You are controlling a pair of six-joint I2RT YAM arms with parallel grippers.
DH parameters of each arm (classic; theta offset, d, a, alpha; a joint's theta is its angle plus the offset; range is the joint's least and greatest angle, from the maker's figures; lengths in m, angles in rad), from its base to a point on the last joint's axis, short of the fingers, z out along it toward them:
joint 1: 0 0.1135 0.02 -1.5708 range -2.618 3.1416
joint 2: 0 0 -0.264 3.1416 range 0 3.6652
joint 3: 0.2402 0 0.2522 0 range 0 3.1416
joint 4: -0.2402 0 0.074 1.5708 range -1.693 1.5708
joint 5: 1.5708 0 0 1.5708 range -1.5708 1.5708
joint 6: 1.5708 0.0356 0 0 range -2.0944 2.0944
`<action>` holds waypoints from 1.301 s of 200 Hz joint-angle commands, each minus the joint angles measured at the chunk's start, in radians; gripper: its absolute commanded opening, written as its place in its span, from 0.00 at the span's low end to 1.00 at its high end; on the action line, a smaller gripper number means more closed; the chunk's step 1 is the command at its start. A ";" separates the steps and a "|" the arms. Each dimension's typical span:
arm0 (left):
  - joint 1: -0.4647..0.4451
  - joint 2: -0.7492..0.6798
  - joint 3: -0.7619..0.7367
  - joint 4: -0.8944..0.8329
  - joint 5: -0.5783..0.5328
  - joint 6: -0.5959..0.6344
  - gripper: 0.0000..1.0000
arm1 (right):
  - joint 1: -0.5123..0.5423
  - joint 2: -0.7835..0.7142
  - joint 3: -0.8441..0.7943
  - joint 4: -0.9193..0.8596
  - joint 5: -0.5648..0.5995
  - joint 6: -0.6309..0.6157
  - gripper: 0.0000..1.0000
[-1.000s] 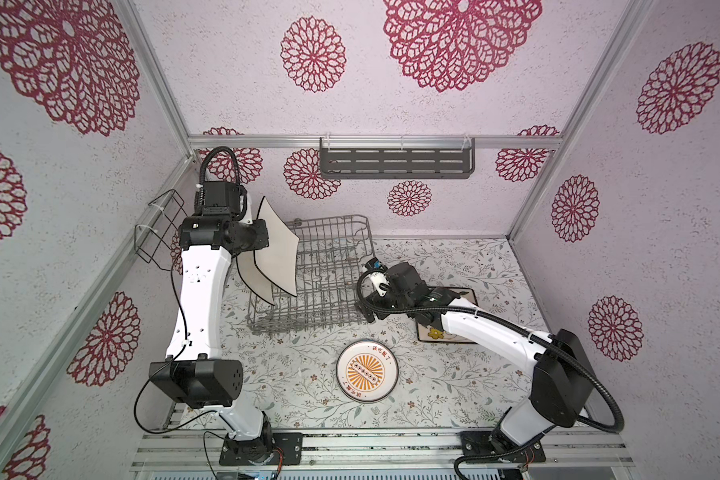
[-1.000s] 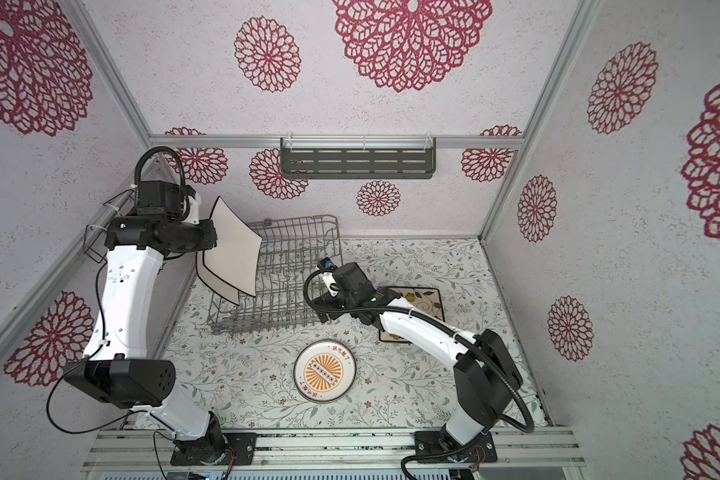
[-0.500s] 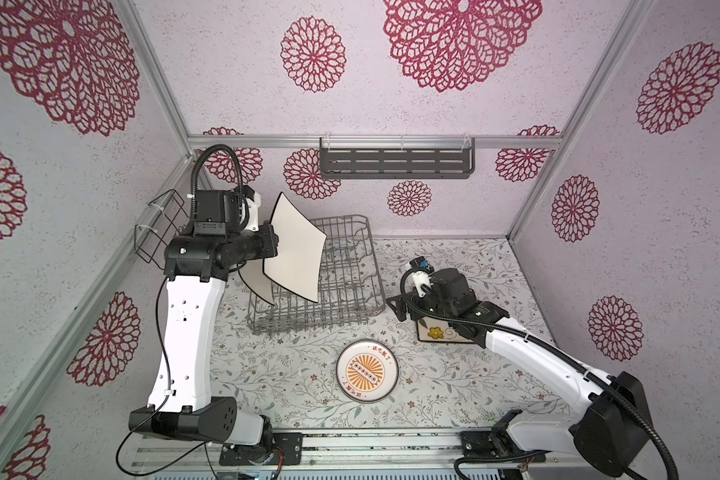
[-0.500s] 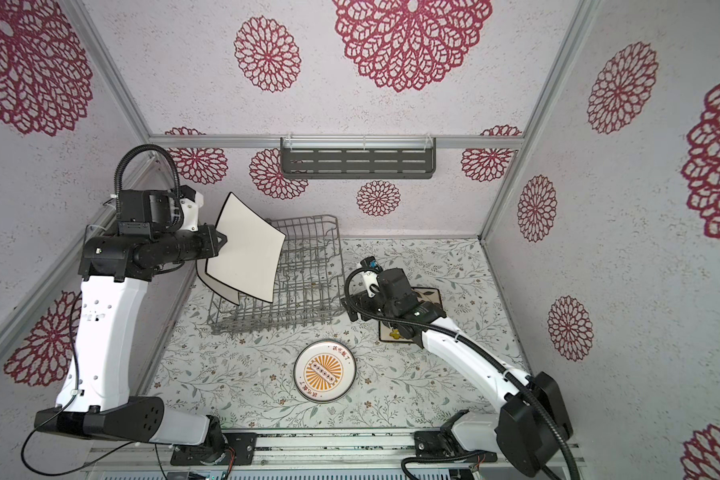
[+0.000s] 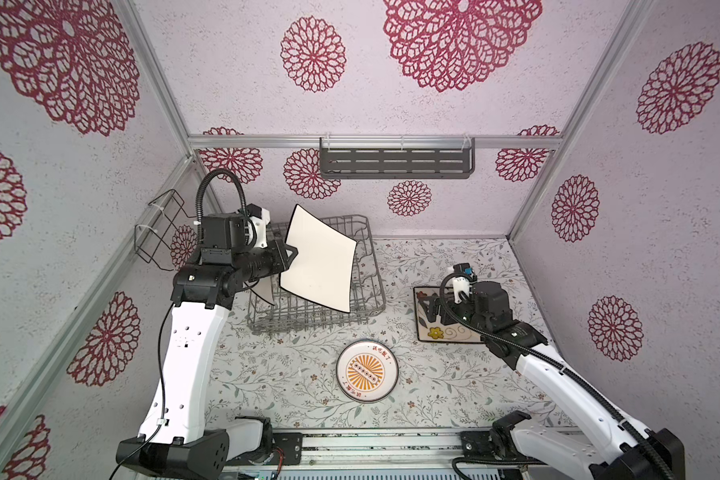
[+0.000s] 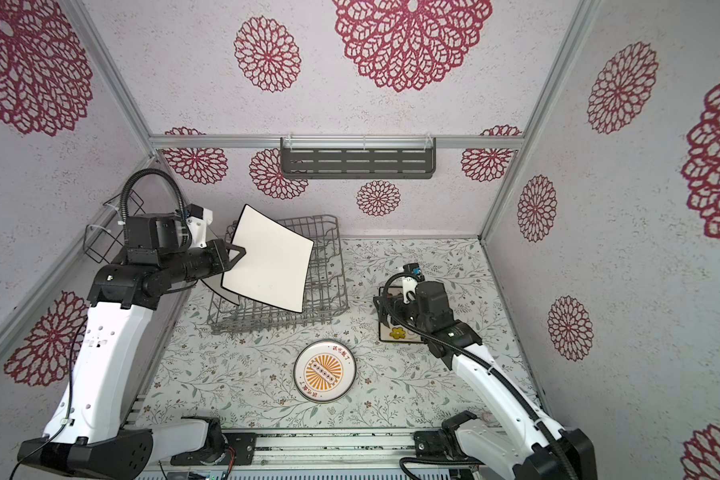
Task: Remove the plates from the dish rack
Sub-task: 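Lift the cream plate from the rack with the left gripper while the right draws back, then carry the cream plate with the left gripper over the flowered plate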
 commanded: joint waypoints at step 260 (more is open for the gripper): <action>-0.574 0.065 -0.369 0.990 -0.229 -0.441 0.00 | -0.518 -0.247 -0.311 0.238 -0.365 0.317 0.99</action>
